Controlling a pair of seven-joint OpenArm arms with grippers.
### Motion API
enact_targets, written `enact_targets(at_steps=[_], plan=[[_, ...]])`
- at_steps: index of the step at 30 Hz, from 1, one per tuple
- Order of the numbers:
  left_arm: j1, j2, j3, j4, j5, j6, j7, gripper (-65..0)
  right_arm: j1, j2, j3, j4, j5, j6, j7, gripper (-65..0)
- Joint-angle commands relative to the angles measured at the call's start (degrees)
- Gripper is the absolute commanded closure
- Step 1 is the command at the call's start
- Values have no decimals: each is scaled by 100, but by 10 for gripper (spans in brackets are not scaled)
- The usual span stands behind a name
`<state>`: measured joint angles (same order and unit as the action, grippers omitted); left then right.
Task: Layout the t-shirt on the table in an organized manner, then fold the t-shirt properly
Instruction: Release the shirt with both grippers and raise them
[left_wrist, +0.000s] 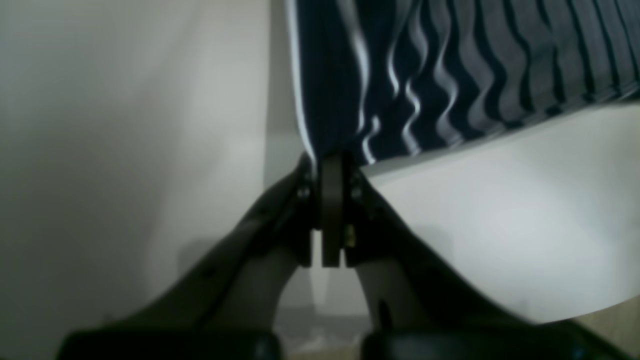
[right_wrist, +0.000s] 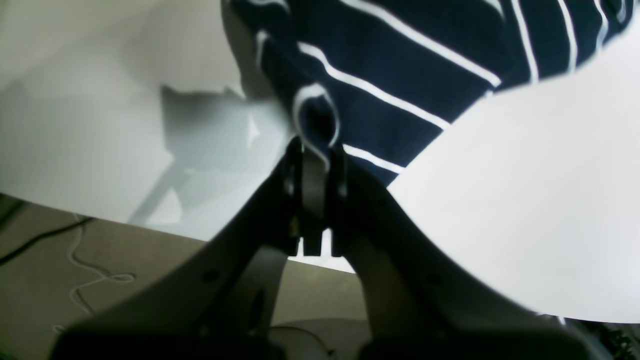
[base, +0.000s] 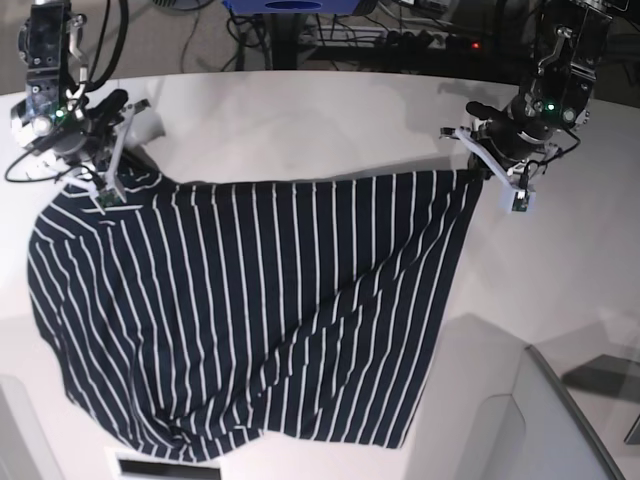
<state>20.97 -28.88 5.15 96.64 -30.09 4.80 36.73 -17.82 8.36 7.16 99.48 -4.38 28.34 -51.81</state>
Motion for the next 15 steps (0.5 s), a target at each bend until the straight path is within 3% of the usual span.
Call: enact_targets(at_steps=[1,7,15], plan=[[-62,-70,-44,37,-2,35,-99,0,37,-14,18,25,3,-7,104,0],[-97,-96,-62,-24,-2,43,-99,0,55,-49,-8,-115,3,-16,157,0],[-88,-96,-756,-68,24,35,-99,0,248,-40,-61,-71,3,-34,157,0]])
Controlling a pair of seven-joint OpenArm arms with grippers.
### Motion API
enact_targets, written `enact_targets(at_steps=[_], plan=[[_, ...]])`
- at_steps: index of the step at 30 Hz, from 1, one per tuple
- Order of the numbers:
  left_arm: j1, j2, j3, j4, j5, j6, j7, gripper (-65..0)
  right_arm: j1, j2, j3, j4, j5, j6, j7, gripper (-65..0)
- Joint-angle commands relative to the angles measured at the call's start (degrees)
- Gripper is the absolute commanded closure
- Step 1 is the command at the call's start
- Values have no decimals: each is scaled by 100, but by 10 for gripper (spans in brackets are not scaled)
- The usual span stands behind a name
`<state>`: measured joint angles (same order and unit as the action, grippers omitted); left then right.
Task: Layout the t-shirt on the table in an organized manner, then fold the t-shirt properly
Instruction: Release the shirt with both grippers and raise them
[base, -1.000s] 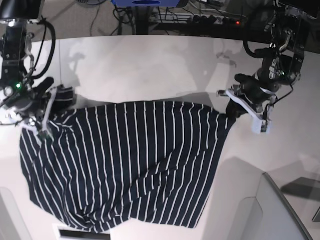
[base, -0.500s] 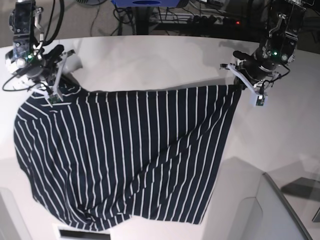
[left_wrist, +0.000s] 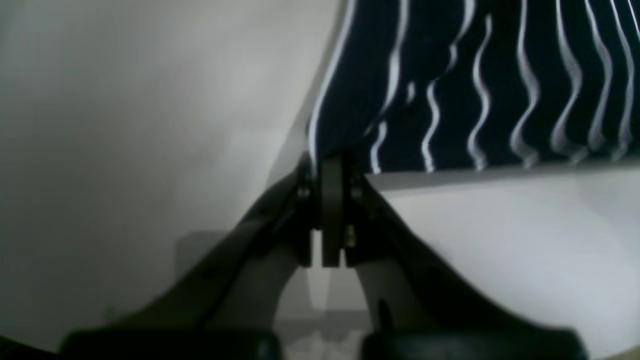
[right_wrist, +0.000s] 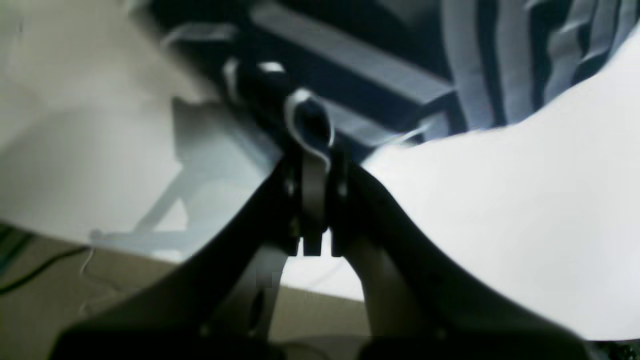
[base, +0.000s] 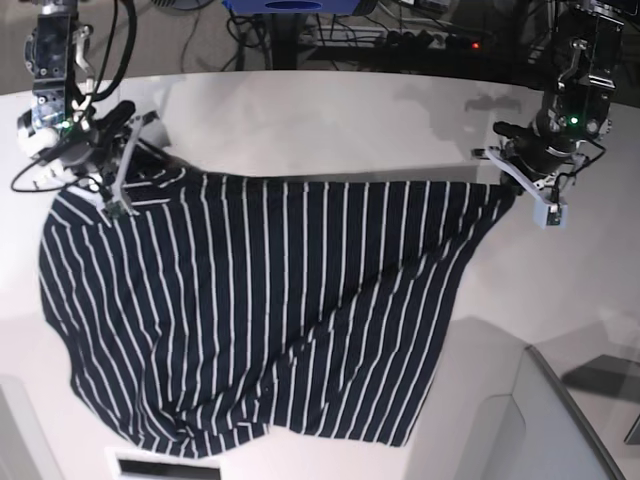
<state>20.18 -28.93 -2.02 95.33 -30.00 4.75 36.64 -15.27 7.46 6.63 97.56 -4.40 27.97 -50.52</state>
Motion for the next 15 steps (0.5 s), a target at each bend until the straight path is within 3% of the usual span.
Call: enact_targets(at_steps=[1,4,8,12,15], plan=[[-10,-92,-75,63,112,39,-91,0,81,76,-140,130,-4,-5,10,0],[-1,-39,-57,63,666,39,-91,0,318,84,-536,139,-294,-5,-121,0],[43,242,-48,80,1334,39,-73,0,634,32,-1459,139,-1226,-5,-209,0],[69,392,-48,71,1624,30,-64,0,960,-118,-2364,33,-1762,-5,-262,0],[113,400,-48,80,1615,-5,-73,0,1223,-338,-2646,-310,-1850,30,-491,0]])
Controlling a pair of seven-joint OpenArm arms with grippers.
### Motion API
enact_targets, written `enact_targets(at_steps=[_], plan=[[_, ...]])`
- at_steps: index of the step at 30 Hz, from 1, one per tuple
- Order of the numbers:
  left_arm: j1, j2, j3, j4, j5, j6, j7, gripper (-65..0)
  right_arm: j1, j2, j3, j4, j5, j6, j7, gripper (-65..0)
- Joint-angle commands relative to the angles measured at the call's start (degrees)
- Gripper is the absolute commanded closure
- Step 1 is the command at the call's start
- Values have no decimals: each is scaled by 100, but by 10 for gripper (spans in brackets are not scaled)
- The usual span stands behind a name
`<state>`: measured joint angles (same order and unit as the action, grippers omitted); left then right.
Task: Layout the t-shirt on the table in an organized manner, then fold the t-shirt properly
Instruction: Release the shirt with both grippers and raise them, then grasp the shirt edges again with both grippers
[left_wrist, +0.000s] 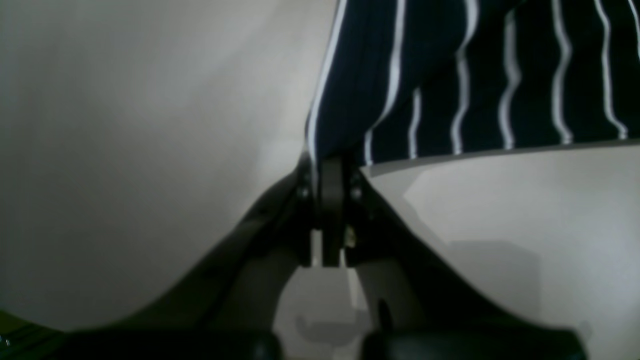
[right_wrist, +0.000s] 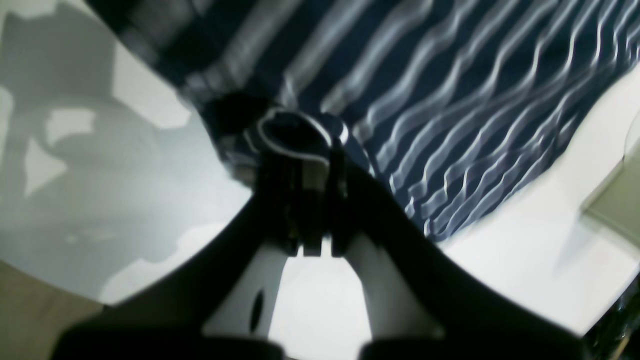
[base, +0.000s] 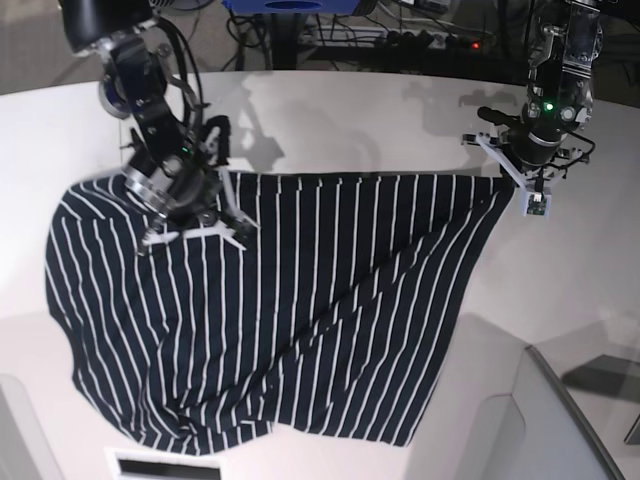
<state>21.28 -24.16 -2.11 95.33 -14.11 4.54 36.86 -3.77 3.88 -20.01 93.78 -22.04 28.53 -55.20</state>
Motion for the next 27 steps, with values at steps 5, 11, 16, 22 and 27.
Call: enact_targets(at_steps=[5,11,16,22,27], plan=[[-22,-76,-84,71,26,-212,-77,0,320,-471,10,-573,-86,-27,-32,-27],[-40,-76,-128,71,9,-212,-77,0,285,-577,256,-116,-77,-18,-5,-305],[30,-76,-128,71,-9,-212,-77,-288,126,-586,942,798,81,-18,39,-321],[250,109,-752,107,-18,-212,-77,-533,-199,-568,3289,1220,2130,-18,153,-327],[198,372,-1578,239,-18,-221,-95,-532,-234,-480,5452,95,4266,-18,162,-323]])
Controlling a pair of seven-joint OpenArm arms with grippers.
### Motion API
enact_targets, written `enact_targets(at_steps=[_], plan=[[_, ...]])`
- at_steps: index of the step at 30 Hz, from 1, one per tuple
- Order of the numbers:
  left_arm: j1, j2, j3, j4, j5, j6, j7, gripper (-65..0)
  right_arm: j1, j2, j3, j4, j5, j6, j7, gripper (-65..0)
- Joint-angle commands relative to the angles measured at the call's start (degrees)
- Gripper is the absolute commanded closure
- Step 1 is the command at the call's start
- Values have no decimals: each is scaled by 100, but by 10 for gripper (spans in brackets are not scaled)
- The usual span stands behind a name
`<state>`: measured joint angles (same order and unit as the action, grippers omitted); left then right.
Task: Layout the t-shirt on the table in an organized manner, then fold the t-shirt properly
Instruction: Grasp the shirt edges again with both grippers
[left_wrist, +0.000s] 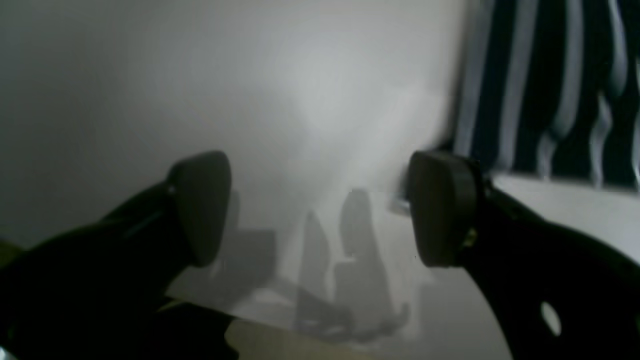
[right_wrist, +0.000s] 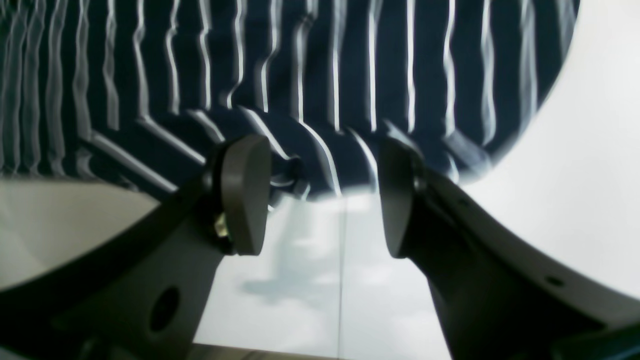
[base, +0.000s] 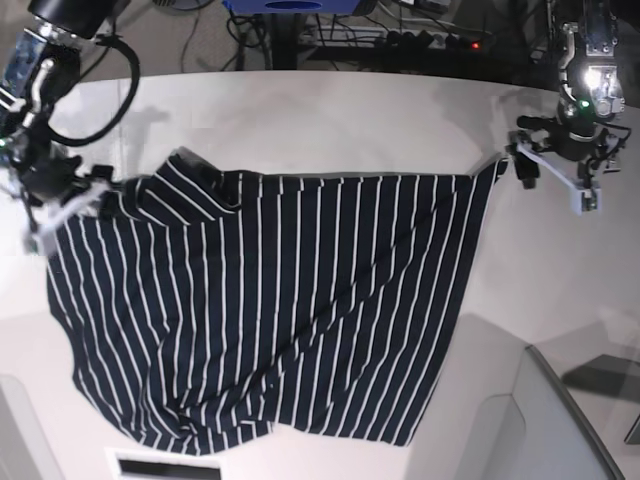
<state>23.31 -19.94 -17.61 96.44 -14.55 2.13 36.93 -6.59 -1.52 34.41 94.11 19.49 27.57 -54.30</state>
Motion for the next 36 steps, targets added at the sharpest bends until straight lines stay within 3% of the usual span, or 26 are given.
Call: enact_targets(at_steps=[1,3,5,10,13,19,21,23,24,26,30,36], plan=[[-15,-41,-55,206,26,20,-110,-532,101,139,238,-211,280,78,81,-323],[-155,-23,-28,400,26,11,-110,-518,189,341,343,-826,421,78,248,-321],[-340,30,130,408,26,11,-110,-443,189,473,343,-1336,456,78,644,-321],[-797,74,578,206,35,11,-84,-135,391,649,343,-2259,456,78,1408,-321],[-955,82,745,-58,35,11,-84,-13,575,737,378,-2698,456,78,1470,-321],[-1096,82,763,-603,35,11,-119,0,628,833,352,-2918,456,87,1479,-311],[-1193,100,772,-849,35,11,-128,0,628,824,352,-2918,456,87,1479,-215],[-1360,197,772,-1086,70,11,-128,0,628,824,343,-2892,456,166,1417,-26],[-1439,232,772,-1192,79,11,-163,0,628,824,343,-2874,456,183,1364,0],[-1518,232,798,-1350,79,11,-383,0,619,860,343,-2839,438,175,1109,-21],[-1676,197,1220,-1640,79,11,-849,0,382,877,352,-2215,359,148,529,0],[-2054,223,1774,-2167,79,11,-1042,0,277,833,343,-1195,-608,148,-192,0]])
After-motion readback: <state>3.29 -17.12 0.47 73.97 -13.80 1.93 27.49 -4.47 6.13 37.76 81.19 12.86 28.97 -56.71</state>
